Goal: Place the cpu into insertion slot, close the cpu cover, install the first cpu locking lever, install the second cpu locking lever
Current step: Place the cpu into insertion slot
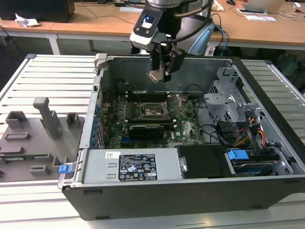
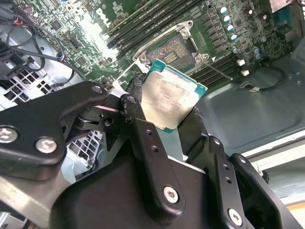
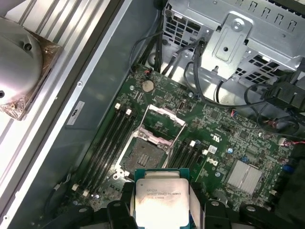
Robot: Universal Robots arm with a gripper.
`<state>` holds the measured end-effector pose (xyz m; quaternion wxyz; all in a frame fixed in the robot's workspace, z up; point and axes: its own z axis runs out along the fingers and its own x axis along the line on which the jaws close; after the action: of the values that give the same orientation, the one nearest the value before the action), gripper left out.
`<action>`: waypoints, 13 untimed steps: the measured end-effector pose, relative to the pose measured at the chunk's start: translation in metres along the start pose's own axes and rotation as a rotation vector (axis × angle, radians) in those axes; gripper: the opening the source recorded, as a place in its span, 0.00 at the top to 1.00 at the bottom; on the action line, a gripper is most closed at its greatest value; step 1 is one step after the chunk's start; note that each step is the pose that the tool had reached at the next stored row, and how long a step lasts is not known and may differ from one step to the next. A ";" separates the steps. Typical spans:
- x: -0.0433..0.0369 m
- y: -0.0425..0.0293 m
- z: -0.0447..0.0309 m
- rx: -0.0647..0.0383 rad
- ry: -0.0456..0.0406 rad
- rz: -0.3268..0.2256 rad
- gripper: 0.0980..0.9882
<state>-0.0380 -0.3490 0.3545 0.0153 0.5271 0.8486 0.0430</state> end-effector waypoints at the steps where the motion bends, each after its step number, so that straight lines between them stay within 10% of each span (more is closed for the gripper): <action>1: 0.0000 0.0000 0.0001 0.000 -0.0003 0.004 0.50; 13: 0.0000 -0.0002 0.0017 -0.001 -0.0061 0.069 0.50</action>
<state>-0.0380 -0.3490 0.3528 0.0168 0.5562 0.8298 0.0425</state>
